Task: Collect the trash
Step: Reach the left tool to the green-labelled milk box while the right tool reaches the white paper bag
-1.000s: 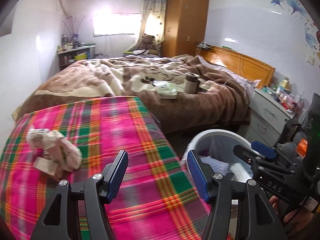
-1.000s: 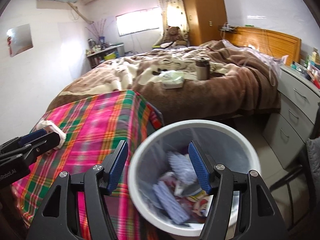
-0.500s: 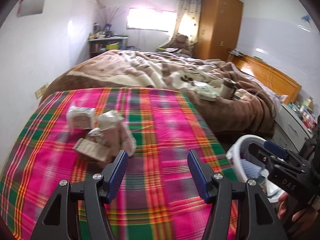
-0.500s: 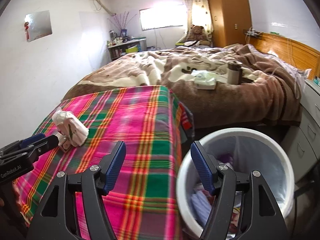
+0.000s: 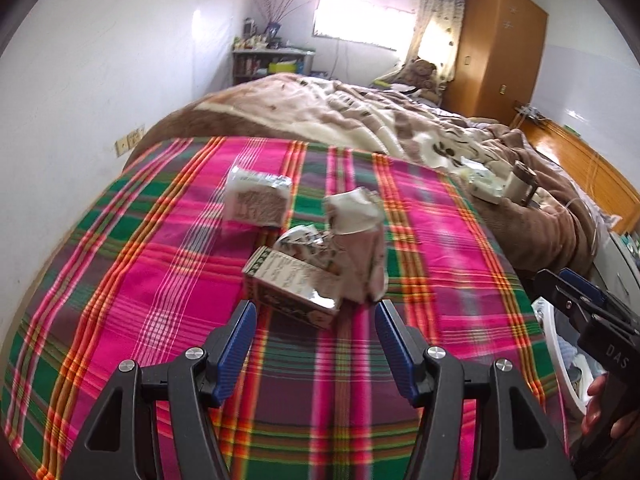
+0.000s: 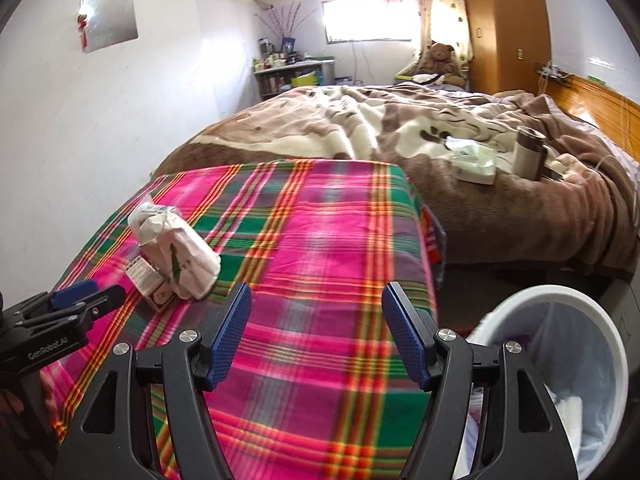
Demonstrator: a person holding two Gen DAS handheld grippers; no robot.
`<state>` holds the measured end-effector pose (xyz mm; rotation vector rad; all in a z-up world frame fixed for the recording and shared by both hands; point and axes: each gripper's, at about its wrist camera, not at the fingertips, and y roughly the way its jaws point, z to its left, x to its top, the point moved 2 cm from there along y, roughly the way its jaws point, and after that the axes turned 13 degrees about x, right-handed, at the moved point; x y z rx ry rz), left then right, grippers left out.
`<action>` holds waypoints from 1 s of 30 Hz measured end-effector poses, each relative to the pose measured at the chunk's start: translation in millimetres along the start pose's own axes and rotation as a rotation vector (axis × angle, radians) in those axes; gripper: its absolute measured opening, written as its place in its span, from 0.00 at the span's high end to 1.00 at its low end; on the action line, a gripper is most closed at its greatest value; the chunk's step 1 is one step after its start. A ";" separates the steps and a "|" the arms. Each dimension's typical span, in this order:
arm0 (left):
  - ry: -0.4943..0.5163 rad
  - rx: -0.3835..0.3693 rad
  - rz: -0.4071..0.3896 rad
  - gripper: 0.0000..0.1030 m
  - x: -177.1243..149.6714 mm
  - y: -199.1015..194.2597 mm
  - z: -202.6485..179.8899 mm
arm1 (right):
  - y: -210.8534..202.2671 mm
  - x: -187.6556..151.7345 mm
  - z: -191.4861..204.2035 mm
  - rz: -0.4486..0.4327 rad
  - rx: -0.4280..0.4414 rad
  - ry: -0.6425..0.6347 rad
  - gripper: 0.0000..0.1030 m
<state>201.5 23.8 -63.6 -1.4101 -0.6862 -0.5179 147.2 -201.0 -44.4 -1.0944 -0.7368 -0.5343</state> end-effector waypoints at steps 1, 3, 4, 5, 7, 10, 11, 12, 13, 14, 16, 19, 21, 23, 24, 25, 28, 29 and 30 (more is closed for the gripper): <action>-0.003 0.004 0.004 0.40 0.4 4.4 1.4 | 4.1 1.1 2.7 0.003 0.004 0.000 0.33; -0.005 0.007 0.022 0.40 1.3 13.6 2.3 | 10.9 2.7 7.0 0.014 0.016 0.002 0.33; -0.008 0.000 0.037 0.40 1.7 19.0 2.4 | 13.6 4.2 8.5 0.017 0.018 0.003 0.33; -0.018 -0.009 0.052 0.40 2.5 23.9 2.9 | 16.5 5.5 11.0 0.020 0.022 0.001 0.33; -0.022 -0.018 0.056 0.39 4.9 30.7 1.3 | 21.4 7.8 14.5 0.021 0.025 -0.002 0.33; 0.003 -0.027 0.084 0.37 5.7 43.2 -3.5 | 32.0 13.8 22.0 0.029 0.033 -0.009 0.33; 0.008 -0.022 0.097 0.37 4.7 47.4 -4.6 | 35.3 15.6 24.5 0.032 0.036 -0.012 0.33; 0.015 -0.016 0.097 0.37 3.9 49.3 -5.2 | 38.0 17.0 25.7 0.033 0.037 -0.014 0.33; 0.023 -0.016 0.093 0.37 3.7 51.0 -5.9 | 40.8 18.3 27.3 0.033 0.040 -0.016 0.33; 0.025 -0.016 0.101 0.37 3.5 53.8 -4.9 | 44.1 19.5 28.1 0.035 0.042 -0.016 0.33; 0.028 -0.004 0.118 0.36 2.7 59.4 -1.0 | 50.0 20.8 31.0 0.042 0.051 -0.010 0.33; -0.002 0.020 0.133 0.36 0.8 63.1 14.5 | 56.9 19.9 34.9 0.059 0.066 -0.007 0.33; -0.025 0.028 0.134 0.36 0.5 64.1 26.2 | 61.1 18.7 38.8 0.069 0.075 -0.014 0.33; -0.046 0.037 0.135 0.36 0.4 65.1 39.5 | 65.0 17.5 42.0 0.081 0.084 -0.016 0.33; -0.057 0.045 0.132 0.36 0.2 64.3 46.4 | 67.1 16.7 44.5 0.087 0.094 -0.013 0.33; -0.061 0.052 0.130 0.36 0.6 64.7 51.3 | 68.8 17.0 46.1 0.090 0.100 -0.011 0.33; -0.078 0.073 0.129 0.37 0.4 65.0 66.0 | 73.5 14.8 53.3 0.104 0.118 -0.012 0.33; -0.083 0.079 0.131 0.36 1.1 65.6 69.5 | 75.1 14.4 56.7 0.108 0.125 -0.018 0.33; -0.088 0.087 0.128 0.36 1.3 64.7 72.7 | 76.0 14.0 60.2 0.111 0.132 -0.025 0.33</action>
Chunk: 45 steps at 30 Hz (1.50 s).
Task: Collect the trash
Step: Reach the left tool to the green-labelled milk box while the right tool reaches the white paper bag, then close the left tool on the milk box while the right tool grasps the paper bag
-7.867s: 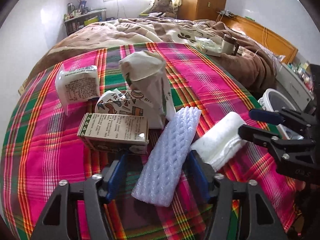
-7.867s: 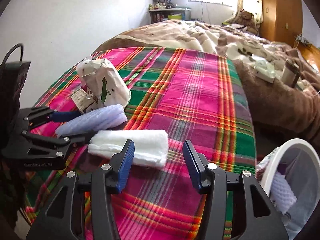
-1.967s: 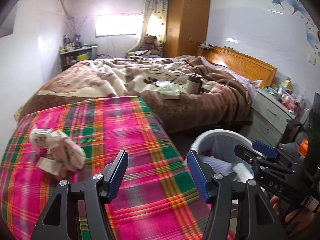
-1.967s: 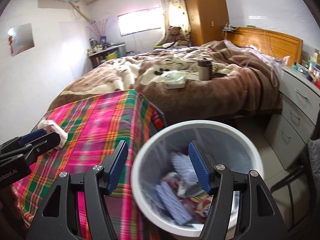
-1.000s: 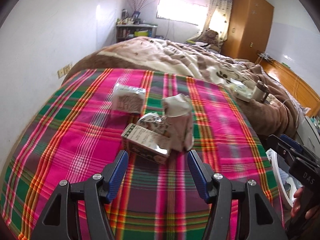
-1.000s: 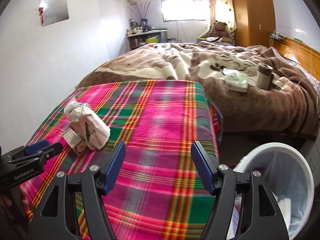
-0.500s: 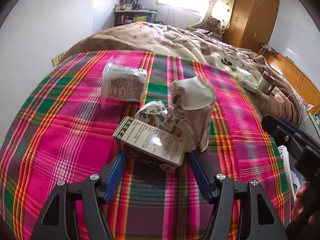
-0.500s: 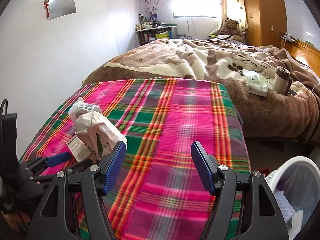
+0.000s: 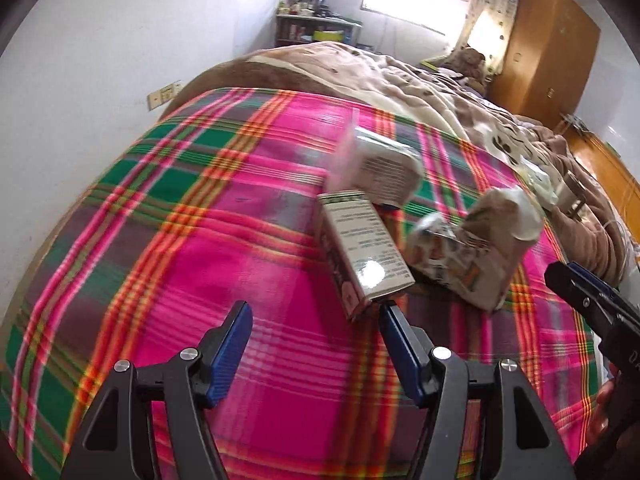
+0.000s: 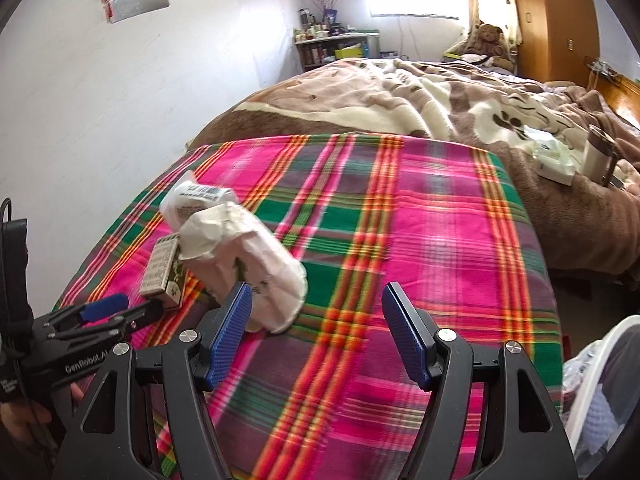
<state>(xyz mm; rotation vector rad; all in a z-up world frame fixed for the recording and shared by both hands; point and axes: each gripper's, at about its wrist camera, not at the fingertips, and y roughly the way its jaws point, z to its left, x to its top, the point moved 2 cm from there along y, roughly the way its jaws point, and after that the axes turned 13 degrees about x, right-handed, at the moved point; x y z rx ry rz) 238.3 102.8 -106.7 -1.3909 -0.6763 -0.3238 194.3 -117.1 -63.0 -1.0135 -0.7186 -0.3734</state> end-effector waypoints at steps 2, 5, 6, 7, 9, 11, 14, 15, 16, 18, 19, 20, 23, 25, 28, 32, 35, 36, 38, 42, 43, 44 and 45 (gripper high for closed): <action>-0.017 0.005 -0.009 0.37 2.3 -2.0 7.4 | 2.5 -0.5 6.1 0.002 0.015 -0.017 0.33; -0.039 -0.031 -0.024 0.36 5.8 -6.6 13.1 | 7.9 -1.6 17.9 0.013 0.047 -0.054 0.33; -0.042 -0.048 -0.028 0.36 7.4 -7.9 13.4 | 10.6 -2.1 23.1 0.017 0.051 -0.074 0.33; -0.043 -0.056 -0.031 0.36 8.3 -8.8 13.4 | 11.4 -2.2 24.9 0.018 0.052 -0.083 0.33; -0.052 -0.075 -0.030 0.36 12.3 -8.2 14.4 | 15.7 -1.1 29.9 0.018 0.060 -0.100 0.33; -0.052 -0.081 -0.030 0.36 15.1 -7.1 14.0 | 18.5 1.8 29.7 0.014 0.058 -0.104 0.33; -0.065 -0.104 -0.016 0.36 19.9 -2.2 12.0 | 23.9 7.3 26.4 0.012 0.015 -0.107 0.33; -0.070 -0.119 -0.006 0.36 22.1 -0.3 11.1 | 25.5 9.0 24.4 0.010 0.007 -0.104 0.33; -0.068 -0.128 -0.005 0.36 23.3 0.6 10.5 | 27.0 10.1 22.6 0.010 0.002 -0.098 0.33; -0.058 -0.133 -0.003 0.36 26.4 2.5 6.9 | 27.9 11.5 17.4 0.008 0.010 -0.081 0.33; -0.053 -0.131 -0.006 0.36 28.4 3.2 4.6 | 28.6 11.7 14.6 0.007 0.017 -0.072 0.33; -0.045 -0.134 -0.007 0.36 30.3 4.5 1.9 | 29.6 12.1 12.6 0.003 0.019 -0.063 0.33; -0.022 -0.123 0.022 0.36 32.8 13.8 -6.4 | 31.4 12.0 8.1 -0.001 0.028 -0.034 0.33; -0.015 -0.122 0.017 0.36 32.9 15.8 -10.6 | 31.1 11.8 6.0 -0.009 0.032 -0.017 0.36; -0.027 -0.117 0.005 0.36 34.5 17.8 -11.7 | 29.1 11.2 5.3 -0.026 0.015 -0.016 0.50; -0.033 -0.107 0.032 0.40 35.3 26.4 -13.0 | 27.4 11.2 0.7 -0.041 -0.001 0.005 0.63; -0.030 -0.090 0.028 0.52 34.5 27.2 -12.6 | 25.9 10.5 -2.5 -0.049 -0.011 0.011 0.77; -0.027 -0.092 0.026 0.55 34.5 26.7 -13.4 | 25.7 10.5 -3.4 -0.053 -0.015 0.019 0.80; -0.020 -0.095 0.023 0.66 33.7 26.2 -14.4 | 23.3 10.3 -5.8 -0.061 -0.013 0.029 0.82; -0.021 -0.099 0.022 0.67 31.0 23.3 -14.1 | 16.1 9.6 -8.9 -0.089 -0.019 0.047 0.85; -0.022 -0.100 0.020 0.67 30.0 21.4 -13.7 | 14.2 9.8 -9.8 -0.095 -0.020 0.051 0.85; -0.021 -0.099 0.015 0.67 29.2 19.0 -13.5 | 12.8 9.7 -10.6 -0.097 -0.021 0.053 0.85; -0.021 -0.098 0.008 0.67 28.4 16.1 -13.0 | 10.5 9.6 -11.2 -0.103 -0.024 0.056 0.85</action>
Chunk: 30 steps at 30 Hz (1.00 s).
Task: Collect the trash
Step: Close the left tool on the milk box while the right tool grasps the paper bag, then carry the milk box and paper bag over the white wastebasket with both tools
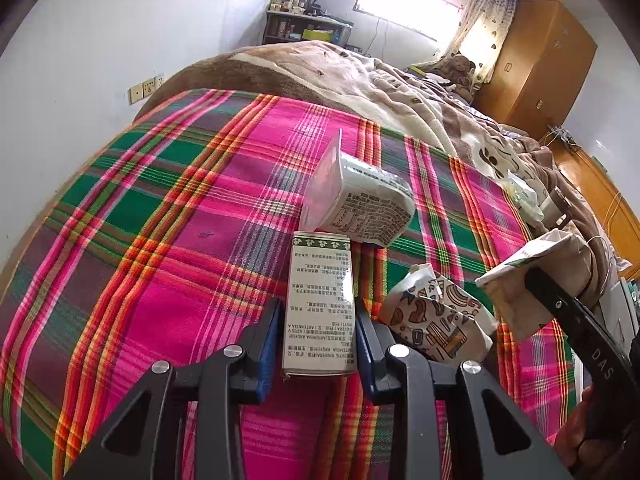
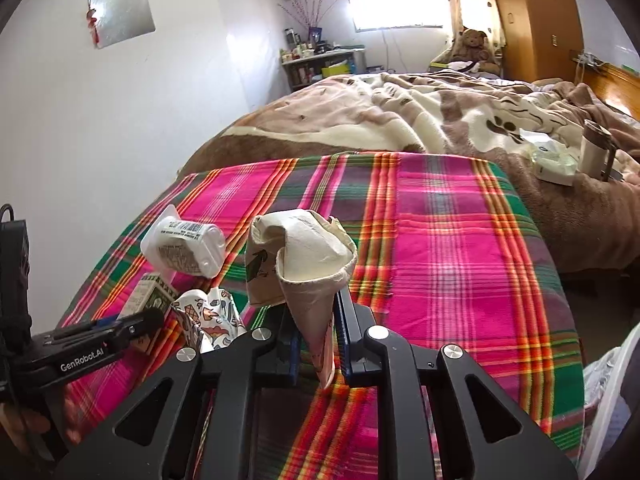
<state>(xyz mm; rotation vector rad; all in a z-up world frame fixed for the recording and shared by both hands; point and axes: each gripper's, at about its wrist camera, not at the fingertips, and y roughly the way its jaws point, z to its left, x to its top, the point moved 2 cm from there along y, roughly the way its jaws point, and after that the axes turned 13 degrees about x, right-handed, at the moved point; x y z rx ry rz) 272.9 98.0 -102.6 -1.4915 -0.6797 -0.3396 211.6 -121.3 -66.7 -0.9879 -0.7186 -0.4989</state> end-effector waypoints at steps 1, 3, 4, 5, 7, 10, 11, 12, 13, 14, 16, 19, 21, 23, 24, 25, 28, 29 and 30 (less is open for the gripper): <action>0.000 -0.003 -0.007 0.67 -0.7 -3.3 0.0 | -2.4 0.1 -0.9 -0.005 -0.003 0.002 0.85; -0.003 -0.013 -0.022 0.67 -2.1 -11.3 0.8 | -7.4 0.1 -1.7 -0.011 0.000 0.012 0.85; -0.004 -0.013 -0.031 0.67 -3.1 -15.7 1.3 | -10.0 0.1 -2.4 -0.015 0.002 0.016 0.85; -0.001 -0.011 -0.043 0.67 -4.5 -20.6 1.3 | -12.8 0.1 -2.9 -0.019 0.002 0.018 0.85; 0.000 -0.018 -0.054 0.67 -8.1 -29.6 0.6 | -19.8 -0.1 -2.6 -0.029 0.004 0.019 0.85; 0.004 -0.028 -0.066 0.67 -13.2 -42.0 -4.2 | -29.5 -0.7 -3.6 -0.036 0.007 0.019 0.85; 0.016 -0.020 -0.078 0.67 -15.2 -46.8 -7.2 | -33.5 -1.2 -3.5 -0.042 0.012 0.020 0.85; 0.028 -0.014 -0.089 0.67 -17.3 -52.8 -11.6 | -37.9 -1.7 -4.0 -0.051 0.017 0.021 0.85; 0.032 -0.023 -0.096 0.67 -19.2 -57.8 -14.9 | -43.0 -2.4 -4.4 -0.060 0.017 0.021 0.85; 0.035 -0.033 -0.099 0.67 -20.7 -62.2 -17.7 | -47.1 -3.0 -5.4 -0.065 0.013 0.022 0.85; 0.053 -0.037 -0.117 0.67 -24.8 -72.8 -25.8 | -54.5 -3.1 -8.1 -0.076 0.012 0.027 0.85; 0.077 -0.050 -0.135 0.67 -30.6 -87.0 -36.1 | -67.0 -5.6 -12.0 -0.090 0.003 0.034 0.85; 0.086 -0.064 -0.144 0.67 -34.4 -95.0 -41.8 | -76.5 -7.3 -15.0 -0.101 -0.007 0.040 0.85; 0.099 -0.075 -0.157 0.67 -37.5 -104.3 -48.8 | -83.9 -9.0 -17.9 -0.111 -0.009 0.046 0.85; 0.103 -0.080 -0.163 0.67 -38.7 -108.1 -51.8 | -88.9 -10.5 -19.2 -0.118 -0.013 0.049 0.85; 0.109 -0.089 -0.170 0.67 -40.6 -113.2 -55.3 | -92.6 -11.6 -20.4 -0.124 -0.017 0.051 0.85; 0.134 -0.109 -0.197 0.67 -46.6 -128.5 -67.8 | -106.4 -15.6 -25.6 -0.142 -0.034 0.053 0.85; 0.142 -0.117 -0.204 0.67 -48.3 -132.6 -71.9 | -112.5 -16.8 -27.8 -0.154 -0.039 0.057 0.85; 0.150 -0.126 -0.209 0.67 -50.6 -137.1 -76.8 | -117.3 -17.9 -29.3 -0.161 -0.043 0.060 0.85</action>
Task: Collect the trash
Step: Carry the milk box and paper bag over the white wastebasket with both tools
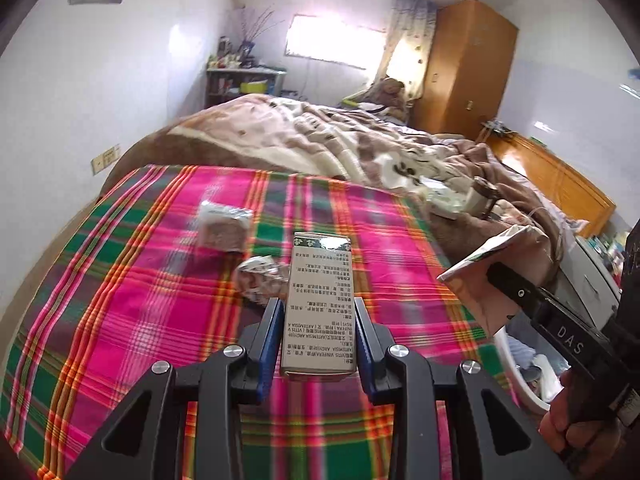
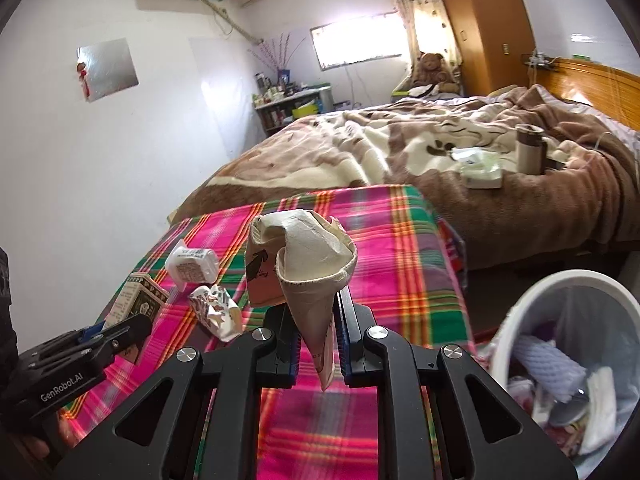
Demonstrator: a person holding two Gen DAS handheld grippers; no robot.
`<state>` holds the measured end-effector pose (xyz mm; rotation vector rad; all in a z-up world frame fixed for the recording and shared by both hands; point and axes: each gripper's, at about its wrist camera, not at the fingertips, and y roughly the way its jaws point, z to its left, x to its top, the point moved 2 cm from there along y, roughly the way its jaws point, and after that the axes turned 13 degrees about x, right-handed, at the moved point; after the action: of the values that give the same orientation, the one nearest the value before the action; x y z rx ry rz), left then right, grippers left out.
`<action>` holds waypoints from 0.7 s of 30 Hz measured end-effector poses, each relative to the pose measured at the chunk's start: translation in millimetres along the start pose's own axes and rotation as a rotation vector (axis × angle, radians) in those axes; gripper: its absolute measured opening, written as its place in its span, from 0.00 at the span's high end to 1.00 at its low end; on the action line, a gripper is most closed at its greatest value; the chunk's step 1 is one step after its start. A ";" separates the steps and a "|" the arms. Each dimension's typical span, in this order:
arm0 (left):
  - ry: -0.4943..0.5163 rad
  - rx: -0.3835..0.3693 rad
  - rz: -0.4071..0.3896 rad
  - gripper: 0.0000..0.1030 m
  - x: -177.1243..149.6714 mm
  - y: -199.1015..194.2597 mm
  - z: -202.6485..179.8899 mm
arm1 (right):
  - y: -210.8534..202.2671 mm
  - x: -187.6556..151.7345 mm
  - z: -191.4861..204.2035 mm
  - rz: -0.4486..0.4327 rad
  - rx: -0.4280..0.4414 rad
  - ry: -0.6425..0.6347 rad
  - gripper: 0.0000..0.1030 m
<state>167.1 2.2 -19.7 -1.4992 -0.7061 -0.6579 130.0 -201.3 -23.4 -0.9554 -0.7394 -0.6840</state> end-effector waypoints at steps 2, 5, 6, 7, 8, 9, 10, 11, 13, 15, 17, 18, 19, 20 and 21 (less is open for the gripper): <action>0.014 -0.018 -0.008 0.67 -0.9 -6.4 -9.8 | -9.9 0.7 -4.9 -0.015 -0.018 0.004 0.85; 0.040 -0.046 -0.022 0.67 -2.8 -15.5 -25.7 | -23.4 1.1 -12.7 -0.038 -0.041 0.015 0.85; 0.050 -0.053 -0.027 0.67 -3.4 -18.6 -32.0 | -29.4 1.1 -16.0 -0.049 -0.049 0.020 0.85; 0.057 -0.059 -0.031 0.67 -3.6 -20.8 -37.8 | -34.1 1.1 -19.0 -0.056 -0.057 0.026 0.85; 0.064 -0.067 -0.034 0.67 -3.7 -22.8 -42.9 | -39.3 0.4 -21.7 -0.062 -0.065 0.032 0.85; 0.071 -0.075 -0.037 0.67 -4.1 -24.6 -48.1 | -44.4 0.3 -25.9 -0.072 -0.075 0.039 0.85; 0.079 -0.085 -0.040 0.67 -4.7 -27.2 -55.1 | -48.2 -0.5 -27.5 -0.076 -0.081 0.042 0.85; 0.088 -0.094 -0.042 0.67 -5.1 -28.9 -60.8 | -51.8 -0.9 -31.3 -0.078 -0.094 0.046 0.85; 0.108 -0.112 -0.049 0.67 -6.9 -33.3 -75.0 | -59.6 -3.7 -35.9 -0.089 -0.108 0.055 0.85; 0.127 -0.129 -0.054 0.67 -8.4 -36.1 -87.4 | -66.7 -4.7 -42.7 -0.098 -0.126 0.065 0.85; 0.145 -0.148 -0.059 0.67 -10.3 -39.8 -100.7 | -72.8 -5.2 -48.2 -0.105 -0.141 0.072 0.85; 0.155 -0.157 -0.061 0.67 -11.2 -41.0 -107.2 | -77.2 -5.7 -52.2 -0.108 -0.150 0.077 0.85; 0.161 -0.162 -0.061 0.67 -12.0 -41.5 -111.7 | -81.2 -6.1 -55.7 -0.111 -0.160 0.080 0.85; 0.170 -0.170 -0.060 0.67 -12.8 -42.3 -117.8 | -84.3 -5.9 -59.1 -0.115 -0.171 0.084 0.85; 0.176 -0.178 -0.060 0.67 -13.1 -43.0 -122.4 | -88.0 -6.0 -62.9 -0.120 -0.181 0.090 0.85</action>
<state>127.2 -119.7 3.7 -1.5645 -0.5710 -0.9067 73.0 -292.7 -11.5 -1.0440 -0.6671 -0.9052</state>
